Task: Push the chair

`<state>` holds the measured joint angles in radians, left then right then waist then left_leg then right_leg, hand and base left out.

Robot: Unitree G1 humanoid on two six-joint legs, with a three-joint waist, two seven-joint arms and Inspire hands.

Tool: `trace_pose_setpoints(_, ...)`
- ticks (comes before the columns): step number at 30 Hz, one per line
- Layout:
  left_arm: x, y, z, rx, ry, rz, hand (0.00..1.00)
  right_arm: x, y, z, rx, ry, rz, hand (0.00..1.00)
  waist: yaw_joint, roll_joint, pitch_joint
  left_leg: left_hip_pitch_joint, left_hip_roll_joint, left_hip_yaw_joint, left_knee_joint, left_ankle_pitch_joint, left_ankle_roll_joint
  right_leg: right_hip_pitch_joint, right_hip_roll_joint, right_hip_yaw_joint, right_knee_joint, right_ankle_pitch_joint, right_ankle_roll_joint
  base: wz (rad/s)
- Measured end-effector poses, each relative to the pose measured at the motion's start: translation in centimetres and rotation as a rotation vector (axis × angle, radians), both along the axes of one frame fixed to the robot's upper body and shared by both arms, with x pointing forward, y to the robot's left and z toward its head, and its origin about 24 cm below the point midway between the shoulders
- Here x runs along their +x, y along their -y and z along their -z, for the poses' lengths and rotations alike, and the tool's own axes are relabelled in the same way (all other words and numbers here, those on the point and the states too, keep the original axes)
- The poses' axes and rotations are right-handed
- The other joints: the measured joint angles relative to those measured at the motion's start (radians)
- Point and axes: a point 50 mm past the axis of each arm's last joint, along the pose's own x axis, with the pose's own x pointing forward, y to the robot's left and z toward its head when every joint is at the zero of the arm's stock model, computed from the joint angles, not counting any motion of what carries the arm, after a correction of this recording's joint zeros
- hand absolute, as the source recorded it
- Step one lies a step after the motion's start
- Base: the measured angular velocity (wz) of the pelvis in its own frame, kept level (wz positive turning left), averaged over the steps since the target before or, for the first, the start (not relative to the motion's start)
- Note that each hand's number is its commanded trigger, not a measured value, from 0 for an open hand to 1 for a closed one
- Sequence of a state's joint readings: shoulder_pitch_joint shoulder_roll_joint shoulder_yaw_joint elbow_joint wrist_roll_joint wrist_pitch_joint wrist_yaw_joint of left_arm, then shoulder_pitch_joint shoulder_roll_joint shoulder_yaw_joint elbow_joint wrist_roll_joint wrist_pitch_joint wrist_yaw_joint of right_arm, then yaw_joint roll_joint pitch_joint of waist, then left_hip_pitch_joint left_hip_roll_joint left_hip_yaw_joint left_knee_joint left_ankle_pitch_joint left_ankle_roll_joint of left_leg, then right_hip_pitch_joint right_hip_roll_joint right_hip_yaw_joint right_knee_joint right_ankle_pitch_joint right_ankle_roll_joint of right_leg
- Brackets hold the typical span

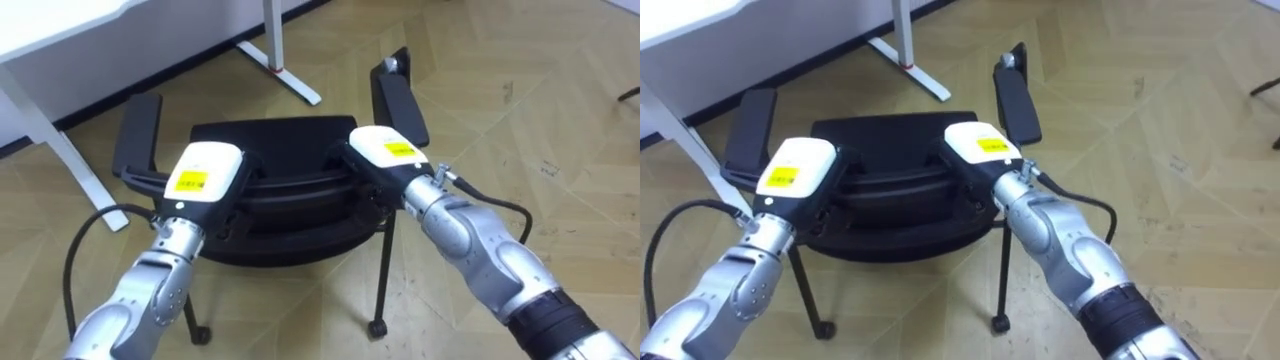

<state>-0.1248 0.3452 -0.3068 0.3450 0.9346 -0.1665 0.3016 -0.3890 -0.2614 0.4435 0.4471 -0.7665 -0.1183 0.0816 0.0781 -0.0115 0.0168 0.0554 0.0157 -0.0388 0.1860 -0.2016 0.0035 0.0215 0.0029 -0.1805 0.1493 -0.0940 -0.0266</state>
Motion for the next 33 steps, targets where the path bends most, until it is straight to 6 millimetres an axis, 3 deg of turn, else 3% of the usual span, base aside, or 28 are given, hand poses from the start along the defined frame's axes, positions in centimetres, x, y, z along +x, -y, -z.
trace_pose_setpoints(9,-0.1,0.1,0.2,0.001,-0.013,0.013,1.00,-0.3,0.2,0.5,0.005,0.011,0.004,1.00,0.000,-0.001,-0.0003,0.011,-0.001,-0.001,-0.004,0.000,0.001,0.013,-0.002,-0.003,-0.002,-0.003,0.002,0.00)
trace_pose_setpoints(21,-0.3,0.3,0.6,-0.006,-0.025,0.032,1.00,-0.8,0.8,1.2,0.017,0.016,0.004,1.00,-0.018,-0.009,0.0002,0.021,-0.010,-0.005,0.004,0.000,0.001,0.037,-0.017,-0.039,0.002,-0.020,0.007,0.07)
trace_pose_setpoints(26,-0.1,0.4,0.7,-0.010,-0.026,0.042,1.00,-0.9,1.4,1.7,0.033,0.021,0.013,1.00,-0.033,-0.017,0.0022,-0.001,0.000,-0.001,0.053,-0.015,0.009,0.046,-0.017,-0.058,0.014,-0.034,0.005,0.19)
trace_pose_setpoints(29,0.6,0.6,0.7,-0.013,-0.029,0.057,1.00,-0.8,1.7,1.7,0.038,0.031,0.026,1.00,-0.044,-0.009,0.0102,-0.043,0.008,-0.002,0.157,-0.060,0.003,0.027,-0.021,-0.089,0.093,-0.081,0.000,0.29)
trace_pose_setpoints(30,0.8,0.7,0.8,-0.017,-0.029,0.061,1.00,-0.8,1.9,2.0,0.037,0.031,0.032,1.00,-0.051,-0.010,0.0102,-0.067,0.008,0.002,0.221,-0.078,-0.005,0.014,-0.026,-0.101,0.140,-0.115,-0.002,0.44)
trace_pose_setpoints(32,1.5,1.0,0.7,-0.018,-0.023,0.071,1.00,-0.6,2.2,1.9,0.040,0.047,0.040,1.00,-0.057,-0.016,0.0161,-0.163,0.013,0.064,0.409,-0.081,-0.009,-0.026,-0.049,-0.126,0.226,-0.173,-0.009,0.41)
trace_pose_setpoints(33,1.8,1.2,0.8,-0.023,-0.026,0.073,1.00,-0.5,2.5,2.0,0.038,0.056,0.042,1.00,-0.050,-0.004,0.0205,-0.225,0.045,0.108,0.559,-0.076,-0.015,-0.041,-0.047,-0.125,0.286,-0.211,-0.021,0.07)
